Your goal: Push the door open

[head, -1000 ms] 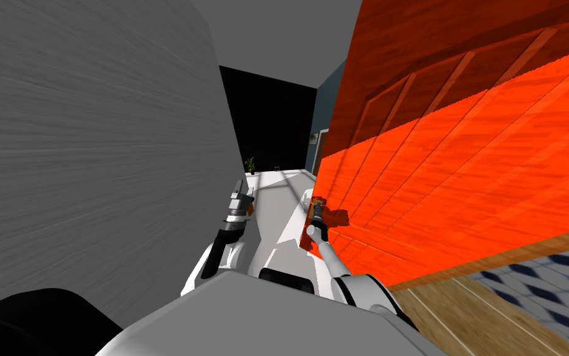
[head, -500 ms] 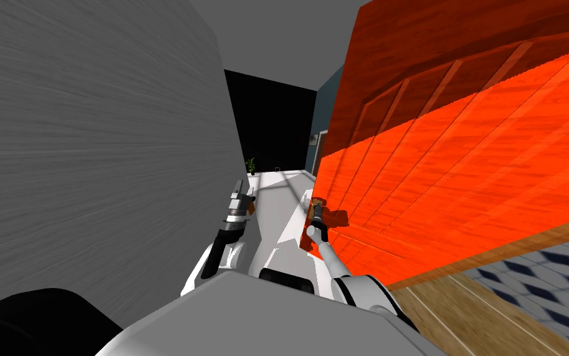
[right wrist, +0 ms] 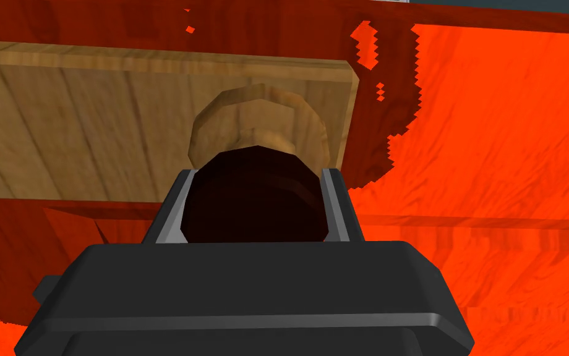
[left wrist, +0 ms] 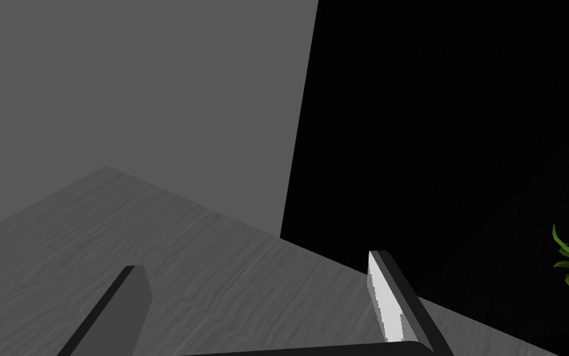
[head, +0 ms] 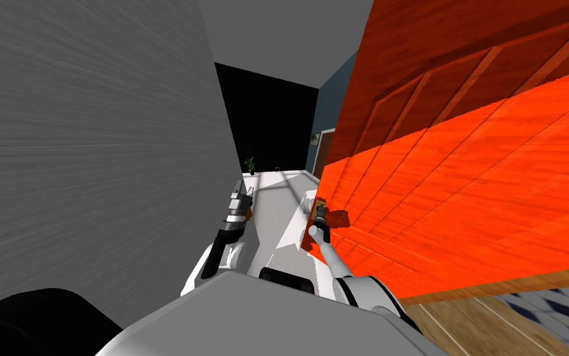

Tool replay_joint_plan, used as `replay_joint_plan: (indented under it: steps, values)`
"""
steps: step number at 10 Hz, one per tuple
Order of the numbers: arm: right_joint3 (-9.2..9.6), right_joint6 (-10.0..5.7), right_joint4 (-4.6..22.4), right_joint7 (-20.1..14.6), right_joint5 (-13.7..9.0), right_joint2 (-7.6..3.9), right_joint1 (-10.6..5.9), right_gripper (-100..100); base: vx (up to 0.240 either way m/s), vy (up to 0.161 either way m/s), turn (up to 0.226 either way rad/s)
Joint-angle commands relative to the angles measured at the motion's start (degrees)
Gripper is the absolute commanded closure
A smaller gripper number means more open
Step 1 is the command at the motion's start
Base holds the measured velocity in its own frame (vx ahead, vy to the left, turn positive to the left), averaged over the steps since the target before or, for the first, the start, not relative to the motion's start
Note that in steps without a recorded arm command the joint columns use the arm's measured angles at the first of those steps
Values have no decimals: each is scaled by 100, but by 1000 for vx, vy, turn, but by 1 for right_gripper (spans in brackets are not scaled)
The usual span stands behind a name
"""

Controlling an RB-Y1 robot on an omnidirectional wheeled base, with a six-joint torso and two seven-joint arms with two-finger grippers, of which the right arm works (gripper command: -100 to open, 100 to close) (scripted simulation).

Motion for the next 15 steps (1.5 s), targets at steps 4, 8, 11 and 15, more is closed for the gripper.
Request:
replay_joint_plan:
  steps: [4,8,11,15]
  values:
    - [-203,-341,45,360,-362,91,-90,100,211,3,-42]
    - [-296,-583,-5,626,-627,78,-75,100,140,-2,1]
    - [-343,-778,-2,754,-802,-17,-76,100,140,-39,38]
    - [-383,-946,0,864,-953,-42,-77,100,65,-18,21]
